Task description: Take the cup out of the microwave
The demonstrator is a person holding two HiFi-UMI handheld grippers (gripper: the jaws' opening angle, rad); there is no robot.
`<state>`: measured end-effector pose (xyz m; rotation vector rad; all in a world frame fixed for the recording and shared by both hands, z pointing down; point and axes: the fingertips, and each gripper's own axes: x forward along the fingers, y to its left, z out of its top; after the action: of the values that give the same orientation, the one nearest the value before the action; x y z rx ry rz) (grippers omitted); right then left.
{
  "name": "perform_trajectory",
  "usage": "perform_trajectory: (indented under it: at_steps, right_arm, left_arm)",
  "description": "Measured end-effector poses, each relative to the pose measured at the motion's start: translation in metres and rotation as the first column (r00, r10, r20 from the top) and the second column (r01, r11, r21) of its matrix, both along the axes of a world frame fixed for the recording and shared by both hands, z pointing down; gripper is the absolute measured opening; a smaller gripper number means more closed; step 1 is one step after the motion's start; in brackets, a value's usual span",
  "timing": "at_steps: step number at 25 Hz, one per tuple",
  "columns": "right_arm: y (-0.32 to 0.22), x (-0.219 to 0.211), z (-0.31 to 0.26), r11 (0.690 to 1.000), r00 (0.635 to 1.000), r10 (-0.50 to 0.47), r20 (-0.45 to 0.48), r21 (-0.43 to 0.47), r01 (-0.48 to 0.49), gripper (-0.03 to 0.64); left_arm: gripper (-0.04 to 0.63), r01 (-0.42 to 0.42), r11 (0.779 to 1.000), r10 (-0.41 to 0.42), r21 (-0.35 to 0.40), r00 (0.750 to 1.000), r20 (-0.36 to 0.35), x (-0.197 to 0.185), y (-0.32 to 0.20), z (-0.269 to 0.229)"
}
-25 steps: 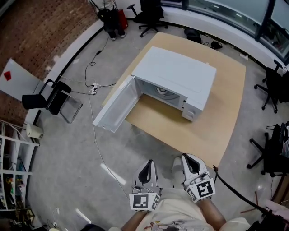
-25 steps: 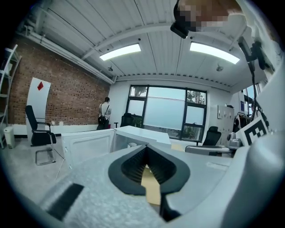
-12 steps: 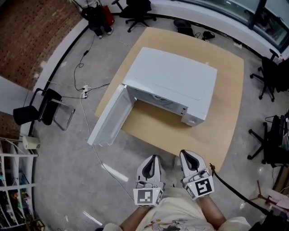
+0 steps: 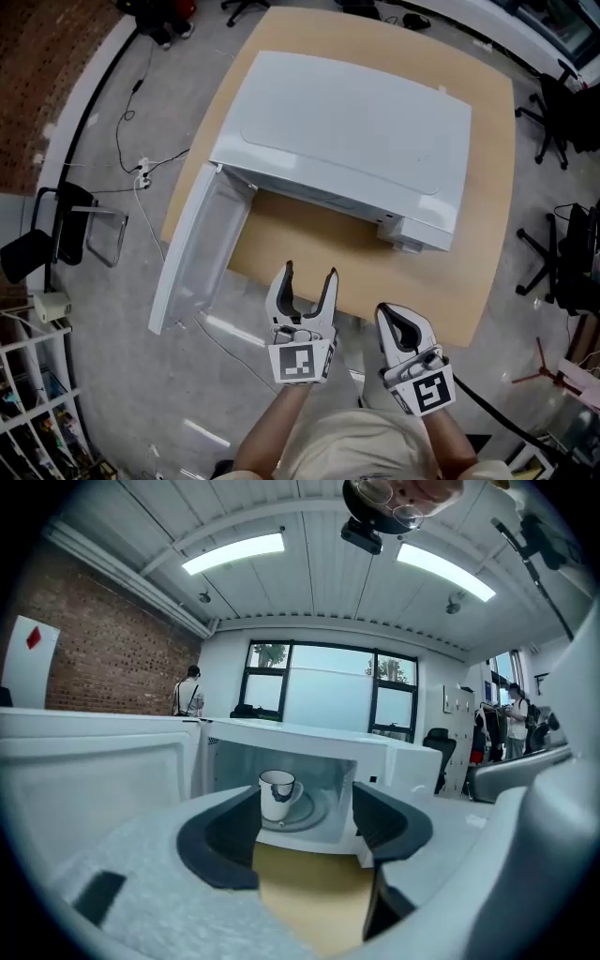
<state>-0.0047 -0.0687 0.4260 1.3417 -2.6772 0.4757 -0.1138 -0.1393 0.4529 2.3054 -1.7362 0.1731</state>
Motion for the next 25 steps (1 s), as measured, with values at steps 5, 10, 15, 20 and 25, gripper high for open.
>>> perform_trajectory:
  at_steps: [5, 10, 15, 20, 25]
  right_arm:
    - [-0.004, -0.001, 0.026, 1.0, 1.0, -0.015, -0.013, -0.011, 0.015, 0.008]
    - [-0.023, -0.005, 0.041, 0.999, 0.999, 0.041, -0.014, 0.005, -0.041, 0.008]
    - [-0.028, -0.007, 0.046, 0.999, 0.999, 0.042, -0.017, -0.004, -0.042, 0.008]
    - [-0.032, -0.003, 0.057, 0.996, 0.996, 0.079, -0.029, -0.03, -0.08, 0.008]
    - [-0.044, 0.0, 0.066, 0.994, 0.994, 0.106, -0.034, -0.038, -0.107, 0.008]
  left_arm:
    - [0.385, 0.016, 0.999, -0.018, 0.033, 0.999, 0.041, -0.003, -0.057, 0.044]
    - [0.394, -0.006, 0.998, 0.003, 0.059, 0.999, 0.046, -0.001, -0.109, 0.068]
    - [0.42, -0.014, 0.998, 0.009, 0.064, 0.997, 0.078, 0.0, -0.146, 0.086]
    - [0.436, -0.07, 0.996, 0.064, 0.046, 0.99, 0.125, 0.005, -0.173, 0.112]
    - [0.436, -0.098, 0.992, 0.086, 0.077, 0.985, 0.15, 0.01, -0.19, 0.118]
